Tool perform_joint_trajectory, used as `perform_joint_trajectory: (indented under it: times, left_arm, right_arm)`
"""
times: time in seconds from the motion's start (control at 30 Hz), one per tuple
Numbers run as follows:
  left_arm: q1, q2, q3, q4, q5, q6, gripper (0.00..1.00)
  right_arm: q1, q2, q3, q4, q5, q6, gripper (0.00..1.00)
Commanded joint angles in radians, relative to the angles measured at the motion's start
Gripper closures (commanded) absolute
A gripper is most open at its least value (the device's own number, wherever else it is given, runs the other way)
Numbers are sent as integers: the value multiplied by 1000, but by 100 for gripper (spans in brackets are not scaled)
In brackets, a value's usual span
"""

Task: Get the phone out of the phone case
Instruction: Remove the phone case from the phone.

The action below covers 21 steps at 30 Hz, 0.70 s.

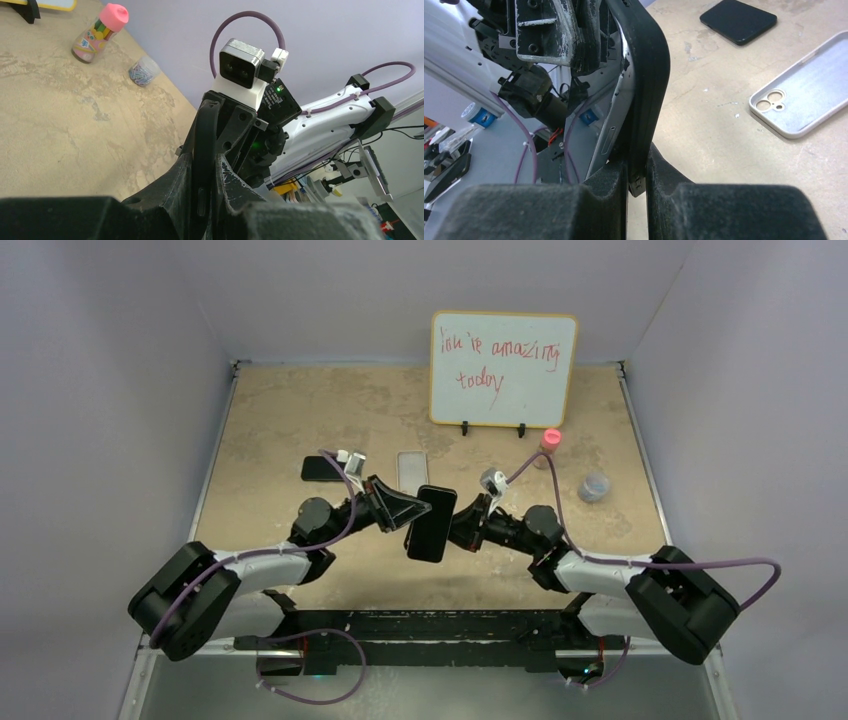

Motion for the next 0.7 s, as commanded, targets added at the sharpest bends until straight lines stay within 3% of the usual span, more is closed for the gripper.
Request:
perform_joint_trajectory:
  times: [0.0,0.1,0.3,0.67]
  left_arm:
    - [-75,93,-23,-114,155,-46,100]
    - [-75,133,1,-168,127,-5,100]
    - [-74,167,100,-462,-38,149,78]
    - [-76,322,198,-587,-145,218,48]
  right_arm:
    - [-29,-63,68,233,149,-34,95]
    - [-45,-82,67,173,137,-41,100]
    - [-58,-158,74,-103,135,-69,100]
    - [-59,-236,-11,-414,275,55,100]
